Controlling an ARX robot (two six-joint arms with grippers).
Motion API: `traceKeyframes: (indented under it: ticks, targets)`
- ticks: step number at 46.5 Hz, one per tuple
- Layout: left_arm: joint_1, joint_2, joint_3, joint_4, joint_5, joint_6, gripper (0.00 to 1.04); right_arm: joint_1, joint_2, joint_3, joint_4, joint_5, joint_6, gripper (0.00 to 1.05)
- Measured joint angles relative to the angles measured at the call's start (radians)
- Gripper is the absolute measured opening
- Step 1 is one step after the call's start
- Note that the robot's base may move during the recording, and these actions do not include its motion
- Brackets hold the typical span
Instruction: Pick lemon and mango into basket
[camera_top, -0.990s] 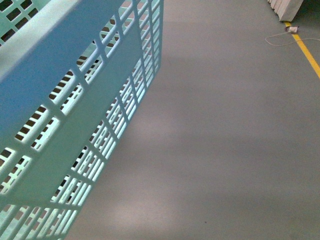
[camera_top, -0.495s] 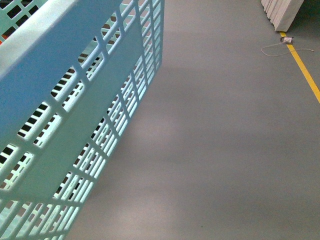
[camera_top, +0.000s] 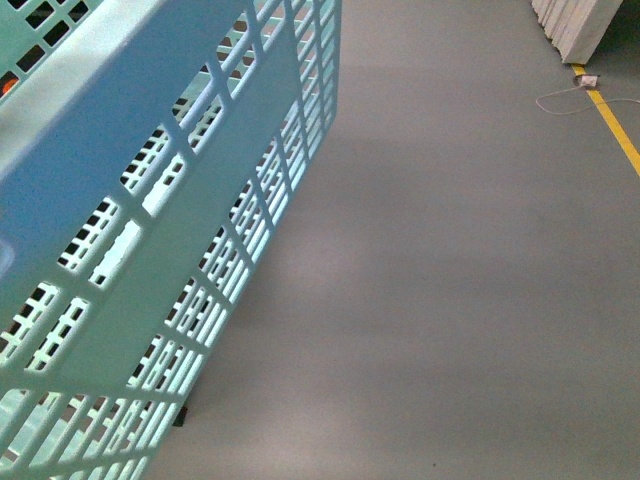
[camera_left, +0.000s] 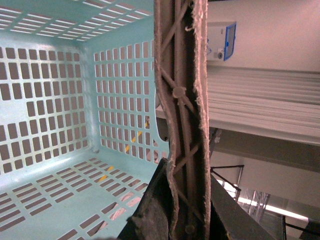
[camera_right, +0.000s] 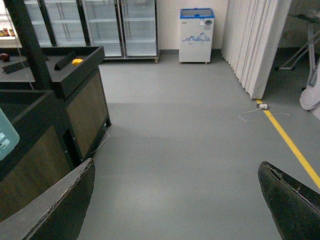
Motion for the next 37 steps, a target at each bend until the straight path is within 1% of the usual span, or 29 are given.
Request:
traceKeyframes:
  ticks: [37]
  targets:
    - [0.001, -0.001, -0.002, 0.0, -0.003, 0.006, 0.07, 0.0, 0.0, 0.0, 0.0, -0.003, 0.0, 0.96]
